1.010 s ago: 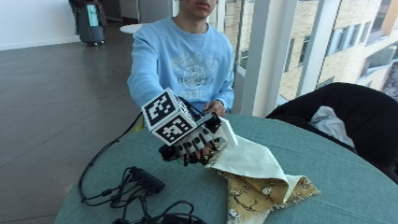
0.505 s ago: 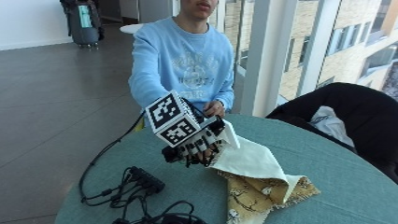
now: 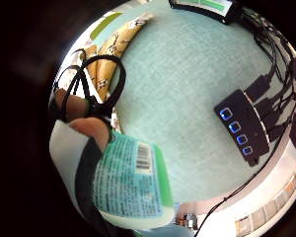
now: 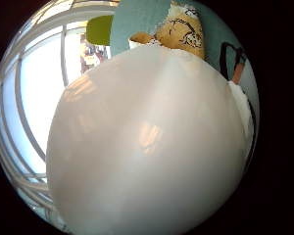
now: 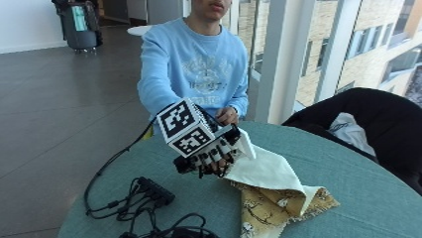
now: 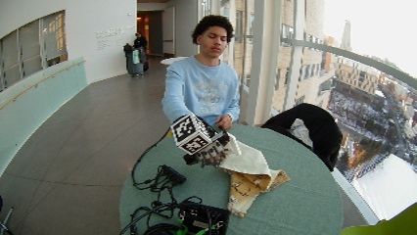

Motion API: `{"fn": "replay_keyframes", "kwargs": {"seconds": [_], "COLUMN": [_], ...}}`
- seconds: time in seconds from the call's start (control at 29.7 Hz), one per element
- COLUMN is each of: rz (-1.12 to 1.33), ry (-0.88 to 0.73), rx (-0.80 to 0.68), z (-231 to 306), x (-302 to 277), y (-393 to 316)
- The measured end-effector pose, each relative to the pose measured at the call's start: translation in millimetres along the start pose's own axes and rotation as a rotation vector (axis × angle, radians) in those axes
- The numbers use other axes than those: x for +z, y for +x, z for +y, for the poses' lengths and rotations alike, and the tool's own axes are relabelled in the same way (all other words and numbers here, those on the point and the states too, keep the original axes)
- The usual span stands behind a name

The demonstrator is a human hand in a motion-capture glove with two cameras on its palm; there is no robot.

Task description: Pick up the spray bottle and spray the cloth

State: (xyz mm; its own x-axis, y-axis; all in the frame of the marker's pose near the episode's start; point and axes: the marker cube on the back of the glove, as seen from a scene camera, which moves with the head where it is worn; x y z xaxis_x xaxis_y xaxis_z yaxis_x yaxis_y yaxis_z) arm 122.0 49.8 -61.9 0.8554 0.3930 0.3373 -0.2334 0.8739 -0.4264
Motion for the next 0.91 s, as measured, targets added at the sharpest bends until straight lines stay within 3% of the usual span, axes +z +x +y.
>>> {"fn": "replay_keyframes", "kwargs": {"seconds": [0.57, 0.91], "rz": [-0.006, -0.28], "ry": [0.004, 0.205], "rx": [-0.031, -0.357], "z": [3.6, 37.0], "x": [7.5, 14.5], "y": [-13.2, -84.1]}}
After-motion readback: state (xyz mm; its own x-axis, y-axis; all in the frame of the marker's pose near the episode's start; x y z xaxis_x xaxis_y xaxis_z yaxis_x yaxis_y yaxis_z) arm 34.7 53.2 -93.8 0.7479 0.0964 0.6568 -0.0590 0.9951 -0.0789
